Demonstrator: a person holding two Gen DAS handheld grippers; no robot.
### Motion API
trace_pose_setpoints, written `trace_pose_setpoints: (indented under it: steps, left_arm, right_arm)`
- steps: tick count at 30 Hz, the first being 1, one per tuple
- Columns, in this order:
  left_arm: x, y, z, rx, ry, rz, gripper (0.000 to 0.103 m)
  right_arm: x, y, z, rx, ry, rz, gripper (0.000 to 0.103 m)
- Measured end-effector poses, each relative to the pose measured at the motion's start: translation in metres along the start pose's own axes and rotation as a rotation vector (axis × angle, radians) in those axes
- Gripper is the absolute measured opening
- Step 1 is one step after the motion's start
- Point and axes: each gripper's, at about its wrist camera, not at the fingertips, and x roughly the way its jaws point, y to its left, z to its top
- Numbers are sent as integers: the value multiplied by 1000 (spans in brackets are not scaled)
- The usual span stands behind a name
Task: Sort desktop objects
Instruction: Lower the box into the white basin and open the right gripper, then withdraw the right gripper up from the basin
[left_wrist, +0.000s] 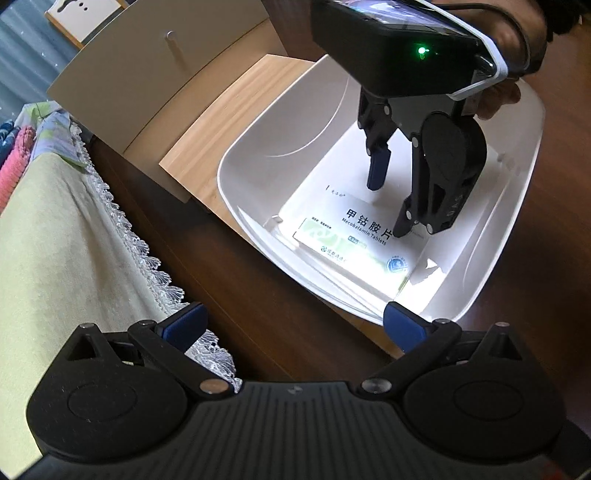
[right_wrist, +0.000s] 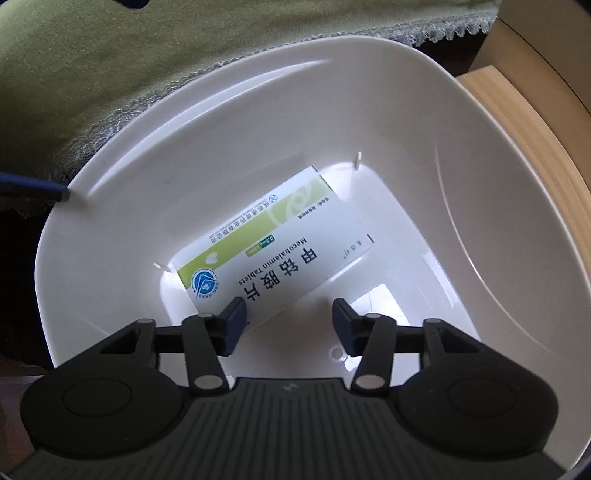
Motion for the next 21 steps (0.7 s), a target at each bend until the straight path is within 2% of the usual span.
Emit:
trace_pose_setpoints:
  steps: [3,8,14,18,21]
  left_arm:
    - [1,4,0,-21,4,7,102]
    - [1,11,-1,-59,16,63,102]
    - [7,20,-6,-97,80,107,102]
    - [13,20,-7,-97,101,102,102]
    - [15,18,-7,-87,87,74,102]
  right_arm:
    - [-1,-1,-5,-7,9,-21,44]
    - [5,1,-13,0,19,-54,44]
    - [14,12,-19,-112,14,-72,44]
    - [22,18,-18,-181,3,-75,44]
    - [24,19,-14,-216,-15,-63,44]
